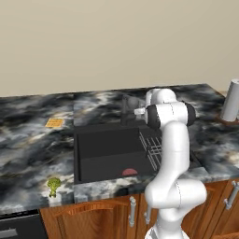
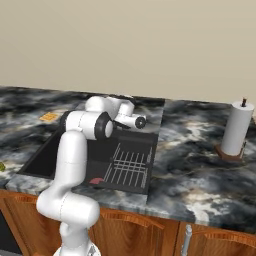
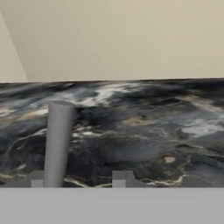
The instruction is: Turn on the sink faucet. Then move the broccoli from the counter to the sink. Turn off the sink. Move the vegetable from the sink to the pot next to the stove. Finally move the pot to the rear left burner.
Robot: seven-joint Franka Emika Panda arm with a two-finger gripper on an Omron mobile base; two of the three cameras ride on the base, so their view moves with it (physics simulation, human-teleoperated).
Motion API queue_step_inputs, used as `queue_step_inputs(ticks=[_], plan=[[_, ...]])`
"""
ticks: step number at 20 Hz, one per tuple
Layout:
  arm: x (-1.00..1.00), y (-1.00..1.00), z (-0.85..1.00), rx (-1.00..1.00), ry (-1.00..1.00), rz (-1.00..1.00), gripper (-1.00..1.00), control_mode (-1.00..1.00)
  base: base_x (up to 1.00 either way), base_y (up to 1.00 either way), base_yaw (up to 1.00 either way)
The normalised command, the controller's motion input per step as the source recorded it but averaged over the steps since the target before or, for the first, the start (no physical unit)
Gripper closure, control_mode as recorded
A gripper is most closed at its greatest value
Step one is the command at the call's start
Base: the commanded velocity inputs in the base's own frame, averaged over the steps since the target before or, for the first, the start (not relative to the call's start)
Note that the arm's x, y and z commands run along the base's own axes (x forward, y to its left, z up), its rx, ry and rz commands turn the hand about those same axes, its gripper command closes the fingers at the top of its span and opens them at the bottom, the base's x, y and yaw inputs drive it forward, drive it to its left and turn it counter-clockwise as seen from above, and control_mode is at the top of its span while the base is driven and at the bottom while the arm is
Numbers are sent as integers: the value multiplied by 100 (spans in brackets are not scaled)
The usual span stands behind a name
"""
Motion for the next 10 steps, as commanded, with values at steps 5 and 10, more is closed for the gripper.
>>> queue_step_inputs(ticks=[5,10], plan=[[0,-70,-45,1,2,0,100,-100,0,0,0],[0,-68,-47,1,1,0,100,-100,0,0,0]])
